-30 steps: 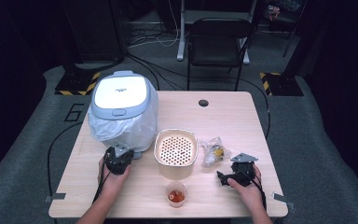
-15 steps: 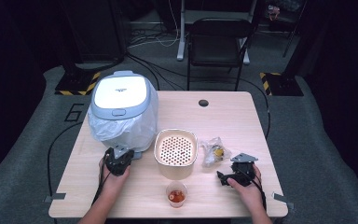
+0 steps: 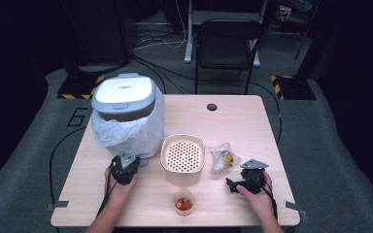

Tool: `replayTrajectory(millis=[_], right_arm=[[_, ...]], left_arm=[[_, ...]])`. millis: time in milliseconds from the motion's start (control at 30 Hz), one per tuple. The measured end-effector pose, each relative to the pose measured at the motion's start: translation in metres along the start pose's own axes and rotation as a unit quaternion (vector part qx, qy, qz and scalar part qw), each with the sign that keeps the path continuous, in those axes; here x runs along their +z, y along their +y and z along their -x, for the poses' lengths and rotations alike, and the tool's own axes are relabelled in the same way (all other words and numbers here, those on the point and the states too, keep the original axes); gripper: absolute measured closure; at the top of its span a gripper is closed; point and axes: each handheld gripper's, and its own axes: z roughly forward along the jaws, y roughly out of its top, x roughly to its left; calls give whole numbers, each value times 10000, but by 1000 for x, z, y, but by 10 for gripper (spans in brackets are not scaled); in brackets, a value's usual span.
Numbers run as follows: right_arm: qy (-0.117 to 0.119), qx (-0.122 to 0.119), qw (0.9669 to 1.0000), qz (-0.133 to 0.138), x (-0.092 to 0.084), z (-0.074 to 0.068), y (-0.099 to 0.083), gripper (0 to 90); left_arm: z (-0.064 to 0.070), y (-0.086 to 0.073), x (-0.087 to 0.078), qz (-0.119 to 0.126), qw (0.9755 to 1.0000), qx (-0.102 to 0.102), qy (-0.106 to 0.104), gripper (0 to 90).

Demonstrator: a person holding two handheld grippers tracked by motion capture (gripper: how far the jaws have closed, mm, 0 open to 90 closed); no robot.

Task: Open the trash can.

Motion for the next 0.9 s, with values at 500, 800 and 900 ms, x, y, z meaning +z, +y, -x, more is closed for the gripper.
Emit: replayTrajectory(millis=[500, 800, 900], right_arm=[[-34, 13, 10000, 15, -1, 0, 0, 14], [-63, -6, 10000, 12, -2, 1, -1, 35], [-106, 62, 9999, 56, -4, 0, 0, 134]], left_arm=[[4, -7, 4, 21, 9998, 146, 109, 900], [5, -7, 4, 83, 9996, 211, 175, 900], [5, -8, 4, 65, 9998, 150, 123, 900]])
